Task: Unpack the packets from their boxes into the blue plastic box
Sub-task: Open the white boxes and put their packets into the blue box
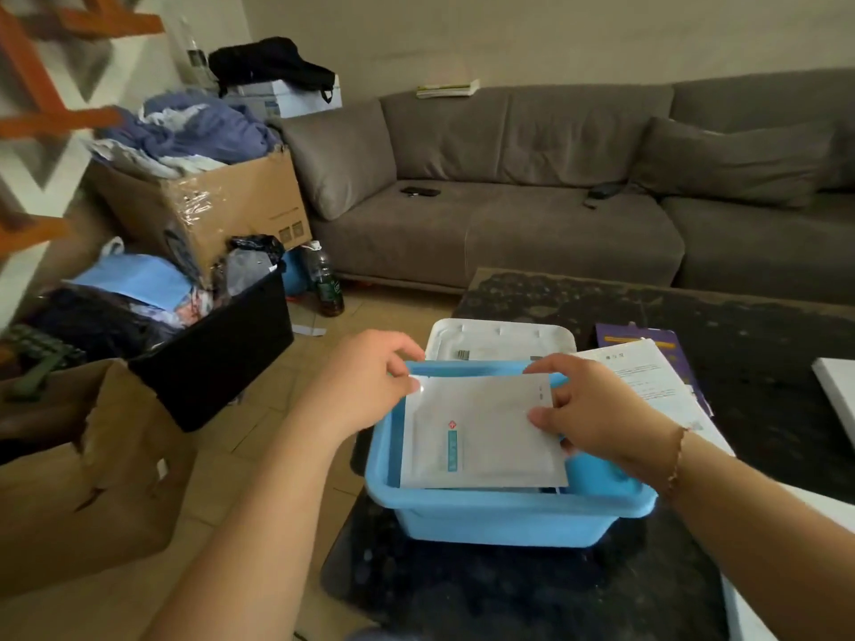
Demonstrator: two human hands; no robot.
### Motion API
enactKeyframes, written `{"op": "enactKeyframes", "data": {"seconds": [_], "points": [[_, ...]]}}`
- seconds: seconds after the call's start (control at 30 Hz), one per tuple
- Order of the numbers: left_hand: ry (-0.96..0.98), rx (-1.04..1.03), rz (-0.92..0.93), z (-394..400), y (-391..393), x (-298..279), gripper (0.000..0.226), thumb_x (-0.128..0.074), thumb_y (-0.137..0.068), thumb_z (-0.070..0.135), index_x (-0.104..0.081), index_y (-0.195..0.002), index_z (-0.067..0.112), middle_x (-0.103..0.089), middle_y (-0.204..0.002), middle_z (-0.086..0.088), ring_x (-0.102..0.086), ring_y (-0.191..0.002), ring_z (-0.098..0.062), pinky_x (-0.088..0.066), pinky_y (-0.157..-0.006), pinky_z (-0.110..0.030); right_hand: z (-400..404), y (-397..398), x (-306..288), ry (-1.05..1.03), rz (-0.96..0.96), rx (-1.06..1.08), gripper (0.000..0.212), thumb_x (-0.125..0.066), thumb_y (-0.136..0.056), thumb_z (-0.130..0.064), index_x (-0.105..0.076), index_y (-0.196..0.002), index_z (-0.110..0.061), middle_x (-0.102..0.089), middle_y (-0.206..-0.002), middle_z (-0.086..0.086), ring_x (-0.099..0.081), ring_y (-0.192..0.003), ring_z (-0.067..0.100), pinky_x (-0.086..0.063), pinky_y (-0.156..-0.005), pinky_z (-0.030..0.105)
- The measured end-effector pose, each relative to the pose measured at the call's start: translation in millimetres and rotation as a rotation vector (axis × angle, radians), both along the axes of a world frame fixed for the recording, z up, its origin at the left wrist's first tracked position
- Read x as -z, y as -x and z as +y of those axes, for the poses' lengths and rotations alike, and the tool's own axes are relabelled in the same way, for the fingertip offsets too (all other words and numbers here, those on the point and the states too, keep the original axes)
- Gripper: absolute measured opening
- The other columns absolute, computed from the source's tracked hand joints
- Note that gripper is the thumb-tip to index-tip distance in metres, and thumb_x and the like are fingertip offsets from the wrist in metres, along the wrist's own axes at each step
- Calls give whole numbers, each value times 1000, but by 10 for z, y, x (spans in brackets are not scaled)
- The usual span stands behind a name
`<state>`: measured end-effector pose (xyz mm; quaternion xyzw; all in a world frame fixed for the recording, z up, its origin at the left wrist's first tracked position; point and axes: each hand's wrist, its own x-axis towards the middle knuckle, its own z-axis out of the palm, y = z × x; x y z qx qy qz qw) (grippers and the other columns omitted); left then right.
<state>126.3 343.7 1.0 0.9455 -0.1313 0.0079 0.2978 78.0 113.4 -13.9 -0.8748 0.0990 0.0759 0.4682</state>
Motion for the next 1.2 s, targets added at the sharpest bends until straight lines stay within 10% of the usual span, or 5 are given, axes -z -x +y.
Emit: {"op": "enactKeyframes", "data": {"seconds": [0.23,0.47,0.8,1.07,1.2], "points": [[-779,89,-278,-245,-17,168,18,-63,-89,14,-66,-97,29,-62,-91,7,-51,-100,-20,-26,-80,-35,103,-135,261,249,116,-115,39,-71,-85,-11,-57,-120,-21,-64,-111,8,-66,-97,27,-60,-80,42],[-1010,190,-282,-477,43,180,31,-60,-83,3,-39,-69,21,-66,-100,0,-46,-108,-25,-29,-90,-40,191,-117,302,482,157,-274,61,-76,-81,-30,-46,-133,-21,-57,-127,4,-59,-107,22,-53,-87,31],[-877,396,-56,-460,-40,333,12,-58,-88,3,-63,-93,12,-58,-90,-4,-54,-76,-23,-30,-52,-28,152,-81,391,729,125,-389,55,-70,-79,-52,-52,-117,-17,-60,-118,3,-58,-102,20,-48,-84,30],[-832,350,-45,-489,-9,277,14,-59,-88,2,-63,-95,13,-58,-91,-5,-56,-78,-24,-36,-54,-30,126,-27,294,690,90,-414,57,-68,-84,-50,-47,-128,-21,-60,-124,3,-59,-106,19,-50,-94,33],[-415,295,-380,-643,205,92,19,-58,-95,24,-67,-111,19,-66,-105,-1,-64,-96,-24,-52,-73,-36,-65,208,-178,552,-169,-244,57,-64,-89,-44,-43,-140,-28,-69,-104,-2,-61,-84,6,-48,-78,20]]}}
